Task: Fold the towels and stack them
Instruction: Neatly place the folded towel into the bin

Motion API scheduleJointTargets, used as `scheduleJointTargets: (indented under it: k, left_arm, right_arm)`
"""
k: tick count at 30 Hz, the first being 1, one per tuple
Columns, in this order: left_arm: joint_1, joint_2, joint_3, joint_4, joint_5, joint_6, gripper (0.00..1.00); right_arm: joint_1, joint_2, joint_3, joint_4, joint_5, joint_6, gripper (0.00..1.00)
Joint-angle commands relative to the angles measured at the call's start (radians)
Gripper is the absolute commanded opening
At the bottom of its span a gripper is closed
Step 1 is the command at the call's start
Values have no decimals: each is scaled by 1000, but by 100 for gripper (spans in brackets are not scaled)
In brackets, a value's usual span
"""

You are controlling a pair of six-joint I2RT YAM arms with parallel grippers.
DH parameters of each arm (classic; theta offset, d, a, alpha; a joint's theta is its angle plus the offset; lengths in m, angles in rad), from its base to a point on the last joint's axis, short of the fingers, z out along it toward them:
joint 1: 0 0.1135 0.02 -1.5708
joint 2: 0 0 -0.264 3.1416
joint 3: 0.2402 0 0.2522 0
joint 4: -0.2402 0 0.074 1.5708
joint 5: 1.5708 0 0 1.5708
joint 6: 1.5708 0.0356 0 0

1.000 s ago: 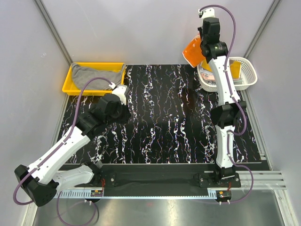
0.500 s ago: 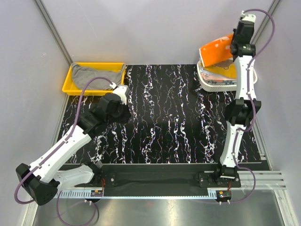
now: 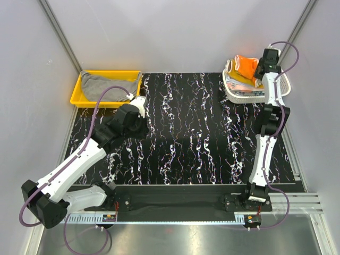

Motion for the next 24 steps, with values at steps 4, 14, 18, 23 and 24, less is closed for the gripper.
scheduleJointTargets:
  k: [4,14,18,23,24]
  left_arm:
    - [4,4,1,39,5,11,13]
    - [4,-7,-2,39,7,11,13]
    - [5,-13,-2,41,11,11,13]
    - [17,-19,-2,44,26,11,14]
    - [21,-17,1,45,31,11,14]
  right_arm:
    - [-6,-126,13,-2,120,36,71]
    - [-15,-236,13,-41,177,39,74]
    - [-15,-268,23,-56,143,32,74]
    - [-14,-296,10,-71,-189,76,68]
    - [-14,-281,10,-73,-223,84,66]
